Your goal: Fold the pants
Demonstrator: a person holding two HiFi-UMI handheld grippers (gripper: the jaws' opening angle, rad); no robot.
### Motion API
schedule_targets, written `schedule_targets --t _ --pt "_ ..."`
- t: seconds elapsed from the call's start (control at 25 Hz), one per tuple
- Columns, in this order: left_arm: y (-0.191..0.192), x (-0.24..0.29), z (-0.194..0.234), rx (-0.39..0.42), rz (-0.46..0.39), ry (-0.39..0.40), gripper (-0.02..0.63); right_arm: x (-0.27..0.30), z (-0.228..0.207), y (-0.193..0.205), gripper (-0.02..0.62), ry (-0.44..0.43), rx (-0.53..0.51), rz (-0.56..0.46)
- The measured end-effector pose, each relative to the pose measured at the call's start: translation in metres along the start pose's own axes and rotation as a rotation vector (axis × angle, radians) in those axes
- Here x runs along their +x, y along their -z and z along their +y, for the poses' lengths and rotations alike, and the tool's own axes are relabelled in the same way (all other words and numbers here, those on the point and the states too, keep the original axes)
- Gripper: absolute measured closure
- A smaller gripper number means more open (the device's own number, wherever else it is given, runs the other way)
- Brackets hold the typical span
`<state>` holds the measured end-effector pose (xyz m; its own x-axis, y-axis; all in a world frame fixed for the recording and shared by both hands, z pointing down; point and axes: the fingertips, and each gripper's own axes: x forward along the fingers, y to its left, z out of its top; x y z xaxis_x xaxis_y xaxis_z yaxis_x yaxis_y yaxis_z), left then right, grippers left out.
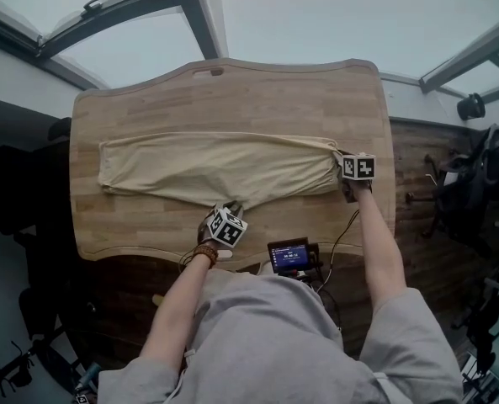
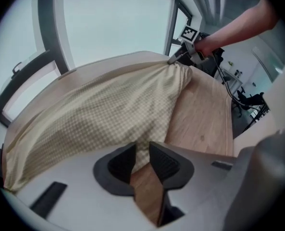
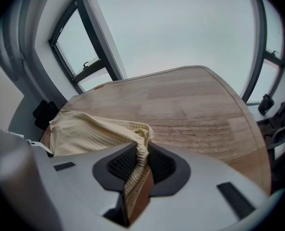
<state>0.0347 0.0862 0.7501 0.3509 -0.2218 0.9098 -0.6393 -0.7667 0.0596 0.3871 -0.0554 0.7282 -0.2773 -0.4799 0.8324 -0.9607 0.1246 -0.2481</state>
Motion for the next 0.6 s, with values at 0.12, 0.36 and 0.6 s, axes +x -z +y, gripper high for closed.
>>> schedule_targets --t 0.12,0.36,0.6 --pt "-0.001 0.002 -0.034 0.058 -0.006 0.043 0.523 -0.019 -0.020 0.011 0.534 0.010 0.016 0.030" --pt "-0.008 0.003 -0.117 0.087 -0.027 0.210 0.502 -0.050 -0.079 0.038 0.529 0.065 0.119 0.024" --pt "0.001 -0.035 -0.029 -0.147 -0.222 0.182 0.489 -0.085 -0.082 0.029 0.388 0.112 0.226 -0.252"
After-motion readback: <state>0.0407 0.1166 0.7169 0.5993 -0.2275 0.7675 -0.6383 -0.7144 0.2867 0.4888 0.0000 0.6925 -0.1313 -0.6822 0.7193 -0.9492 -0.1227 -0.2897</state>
